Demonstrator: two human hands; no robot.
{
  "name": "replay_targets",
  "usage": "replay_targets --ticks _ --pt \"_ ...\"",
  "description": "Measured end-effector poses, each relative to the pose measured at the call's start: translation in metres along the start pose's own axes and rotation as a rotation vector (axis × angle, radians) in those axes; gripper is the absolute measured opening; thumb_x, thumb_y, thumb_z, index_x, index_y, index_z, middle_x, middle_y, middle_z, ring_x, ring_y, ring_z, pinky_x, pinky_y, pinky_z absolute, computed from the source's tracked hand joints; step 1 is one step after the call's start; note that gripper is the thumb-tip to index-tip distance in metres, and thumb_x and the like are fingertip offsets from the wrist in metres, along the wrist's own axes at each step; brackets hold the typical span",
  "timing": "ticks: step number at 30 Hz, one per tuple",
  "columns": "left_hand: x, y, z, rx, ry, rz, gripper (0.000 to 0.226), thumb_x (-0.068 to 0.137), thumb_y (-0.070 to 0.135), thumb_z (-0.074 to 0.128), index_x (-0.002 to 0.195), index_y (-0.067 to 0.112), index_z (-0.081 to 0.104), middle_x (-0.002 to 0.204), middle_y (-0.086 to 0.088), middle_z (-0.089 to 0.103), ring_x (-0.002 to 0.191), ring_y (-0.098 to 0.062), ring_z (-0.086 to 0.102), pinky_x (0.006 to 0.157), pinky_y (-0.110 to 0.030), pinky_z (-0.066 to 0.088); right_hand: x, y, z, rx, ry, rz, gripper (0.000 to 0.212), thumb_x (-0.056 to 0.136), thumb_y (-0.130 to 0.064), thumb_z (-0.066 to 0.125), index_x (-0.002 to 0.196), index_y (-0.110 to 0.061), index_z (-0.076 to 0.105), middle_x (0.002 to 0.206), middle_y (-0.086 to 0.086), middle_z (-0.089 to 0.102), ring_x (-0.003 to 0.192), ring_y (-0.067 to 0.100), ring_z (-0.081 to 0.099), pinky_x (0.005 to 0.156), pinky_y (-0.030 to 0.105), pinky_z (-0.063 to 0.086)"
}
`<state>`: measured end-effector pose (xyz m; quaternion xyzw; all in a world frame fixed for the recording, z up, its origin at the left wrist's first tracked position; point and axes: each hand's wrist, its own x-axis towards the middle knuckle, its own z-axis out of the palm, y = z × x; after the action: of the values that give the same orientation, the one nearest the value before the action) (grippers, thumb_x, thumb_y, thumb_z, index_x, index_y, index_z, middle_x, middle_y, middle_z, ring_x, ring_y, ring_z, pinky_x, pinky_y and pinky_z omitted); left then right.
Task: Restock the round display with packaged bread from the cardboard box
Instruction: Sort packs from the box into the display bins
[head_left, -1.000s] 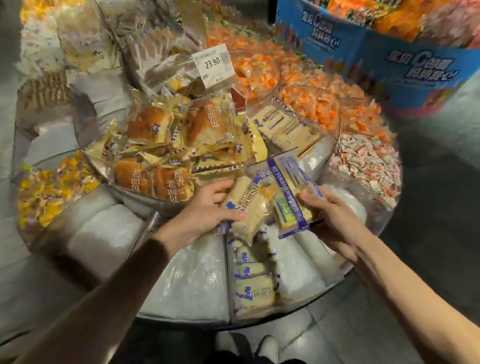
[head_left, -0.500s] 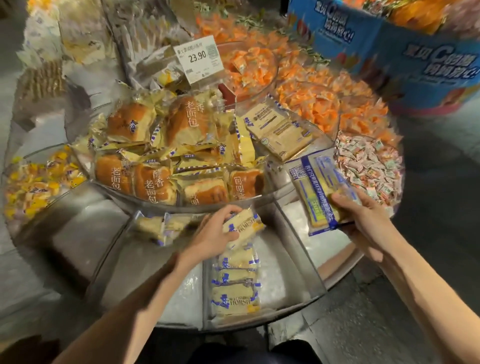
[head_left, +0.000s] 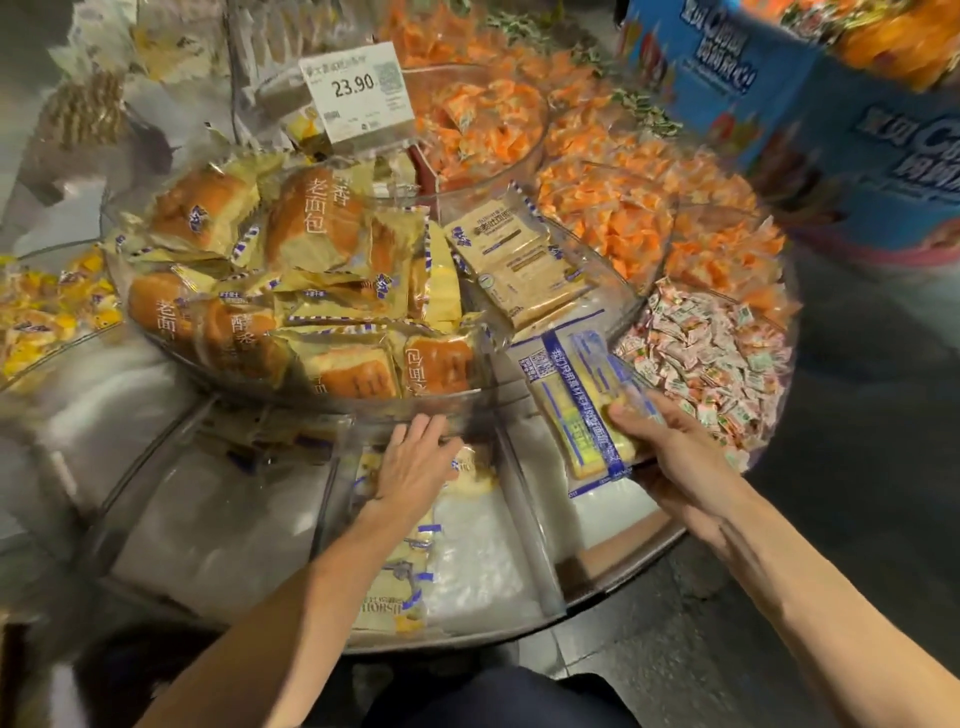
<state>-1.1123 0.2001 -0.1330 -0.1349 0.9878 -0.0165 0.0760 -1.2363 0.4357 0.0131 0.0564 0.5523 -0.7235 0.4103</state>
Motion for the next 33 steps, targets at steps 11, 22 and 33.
replay_targets --ticks 11,22,33 --pt "-0.008 0.000 -0.129 -1.800 -0.517 -0.404 0.088 0.075 0.079 0.035 0.122 0.012 0.068 0.121 -0.015 0.069 0.100 -0.024 0.067 0.074 -0.031 0.056 0.010 0.028 -0.015 -1.275 -0.411 -1.216 0.040 0.094 -0.016 0.054 0.134 -0.012 0.057 0.137 0.002 0.060 0.129 0.010 0.054 0.109 0.024 0.042" --pt "-0.053 -0.021 -0.127 -1.581 -0.293 -0.077 0.047 0.083 0.018 0.071 0.128 0.023 0.059 0.134 -0.003 0.059 0.118 -0.018 0.063 0.100 -0.038 0.052 0.002 0.035 0.004 -0.541 -0.238 -0.223 0.075 0.075 -0.044 0.082 0.137 -0.025 0.045 0.126 0.000 0.067 0.106 0.008 0.068 0.081 0.024 0.057" --pt "-0.029 0.005 -0.110 -1.838 -0.002 -0.412 0.056 0.073 0.019 0.080 0.124 0.022 0.056 0.115 -0.008 0.073 0.101 -0.025 0.072 0.080 -0.039 0.059 0.015 0.016 0.019 -0.368 -0.049 -0.315 0.019 0.089 0.001 0.066 0.105 -0.009 0.062 0.091 0.009 0.074 0.072 0.014 0.071 0.058 0.026 0.058"
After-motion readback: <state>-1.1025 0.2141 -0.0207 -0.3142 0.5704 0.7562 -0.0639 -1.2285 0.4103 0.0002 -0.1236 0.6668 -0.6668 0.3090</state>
